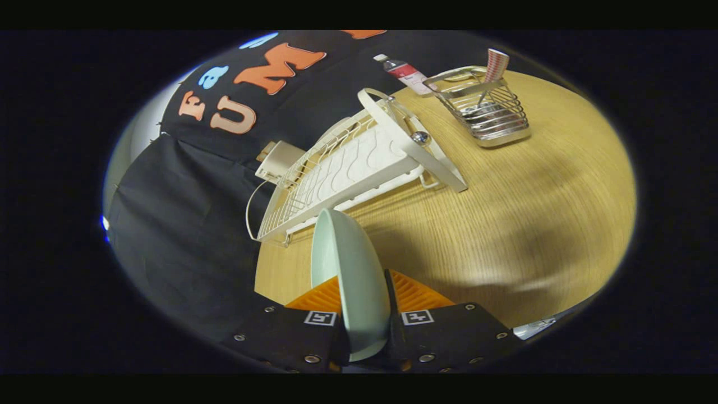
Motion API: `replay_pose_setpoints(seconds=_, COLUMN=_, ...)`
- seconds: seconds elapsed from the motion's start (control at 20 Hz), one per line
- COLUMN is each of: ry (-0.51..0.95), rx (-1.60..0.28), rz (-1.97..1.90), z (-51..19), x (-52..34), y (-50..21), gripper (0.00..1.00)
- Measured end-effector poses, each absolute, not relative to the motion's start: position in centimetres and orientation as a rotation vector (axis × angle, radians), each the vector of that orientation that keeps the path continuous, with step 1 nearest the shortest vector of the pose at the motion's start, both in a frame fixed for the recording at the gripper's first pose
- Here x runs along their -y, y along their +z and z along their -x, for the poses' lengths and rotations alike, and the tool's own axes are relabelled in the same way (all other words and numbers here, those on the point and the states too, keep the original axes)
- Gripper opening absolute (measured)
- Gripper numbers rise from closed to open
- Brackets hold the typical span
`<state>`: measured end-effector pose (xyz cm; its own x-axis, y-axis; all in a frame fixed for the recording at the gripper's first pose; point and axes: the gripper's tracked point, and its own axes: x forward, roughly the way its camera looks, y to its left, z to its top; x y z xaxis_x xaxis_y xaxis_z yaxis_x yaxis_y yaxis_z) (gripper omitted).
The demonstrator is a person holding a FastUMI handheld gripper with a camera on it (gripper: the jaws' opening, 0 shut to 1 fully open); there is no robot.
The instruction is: Take the plate from the dish rack, then take the spoon from the basket and place it into the plate.
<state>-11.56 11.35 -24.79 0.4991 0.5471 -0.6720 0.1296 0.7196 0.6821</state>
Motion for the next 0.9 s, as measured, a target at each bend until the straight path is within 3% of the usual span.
replay_pose_setpoints(seconds=0.3, ry=0.249, rx=-1.002, rz=-0.618, z=10.9, x=-10.2, y=-25.7, gripper=0.5)
replay_pose_setpoints(seconds=0.45, ry=0.209, rx=-0.96, rz=-0.509, z=10.2, x=-8.2, y=-25.4, gripper=0.68)
replay_pose_setpoints(seconds=0.55, ry=0.186, rx=-0.922, rz=-0.488, z=9.4, x=-6.9, y=-24.6, gripper=0.74)
replay_pose_setpoints(seconds=0.9, ry=0.016, rx=-0.755, rz=-0.414, z=6.1, x=0.0, y=-21.6, gripper=0.77)
